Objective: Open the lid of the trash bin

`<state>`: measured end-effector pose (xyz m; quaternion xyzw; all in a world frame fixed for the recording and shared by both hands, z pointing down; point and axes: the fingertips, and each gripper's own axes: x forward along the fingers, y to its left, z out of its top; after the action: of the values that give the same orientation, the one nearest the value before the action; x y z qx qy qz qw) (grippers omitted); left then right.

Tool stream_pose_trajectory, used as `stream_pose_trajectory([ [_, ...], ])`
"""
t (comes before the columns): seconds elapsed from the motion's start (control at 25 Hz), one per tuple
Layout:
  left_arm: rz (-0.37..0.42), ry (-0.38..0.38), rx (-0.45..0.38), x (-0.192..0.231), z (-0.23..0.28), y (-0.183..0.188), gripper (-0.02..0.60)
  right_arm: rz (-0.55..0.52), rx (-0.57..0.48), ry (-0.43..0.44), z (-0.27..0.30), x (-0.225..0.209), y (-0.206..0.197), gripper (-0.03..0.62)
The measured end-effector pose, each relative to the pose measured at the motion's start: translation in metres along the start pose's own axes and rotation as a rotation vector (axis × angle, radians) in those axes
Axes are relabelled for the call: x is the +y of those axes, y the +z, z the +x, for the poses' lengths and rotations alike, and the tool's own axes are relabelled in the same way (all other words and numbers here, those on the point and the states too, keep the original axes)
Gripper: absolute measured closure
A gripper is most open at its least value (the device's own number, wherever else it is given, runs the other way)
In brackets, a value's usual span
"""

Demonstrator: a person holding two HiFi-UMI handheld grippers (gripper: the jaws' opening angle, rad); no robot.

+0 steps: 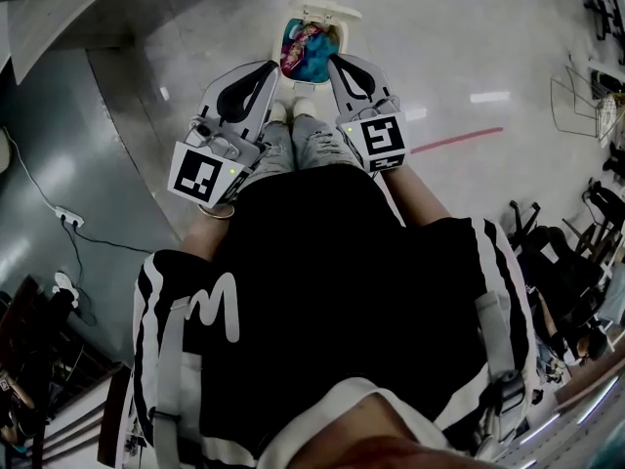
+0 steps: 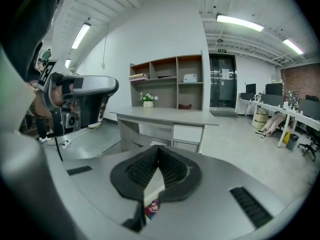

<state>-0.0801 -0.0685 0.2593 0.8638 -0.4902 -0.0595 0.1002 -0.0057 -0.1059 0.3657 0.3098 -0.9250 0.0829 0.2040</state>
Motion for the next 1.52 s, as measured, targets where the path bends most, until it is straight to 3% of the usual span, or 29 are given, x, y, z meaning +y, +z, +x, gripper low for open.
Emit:
stream_pose_trajectory([
  [1.52,0.101,-0.039,-0.037,-0.013,0.005,0.046,0.580,0.020,-0.242,-0.039,-0.046,-0.007,0.101,0.585],
])
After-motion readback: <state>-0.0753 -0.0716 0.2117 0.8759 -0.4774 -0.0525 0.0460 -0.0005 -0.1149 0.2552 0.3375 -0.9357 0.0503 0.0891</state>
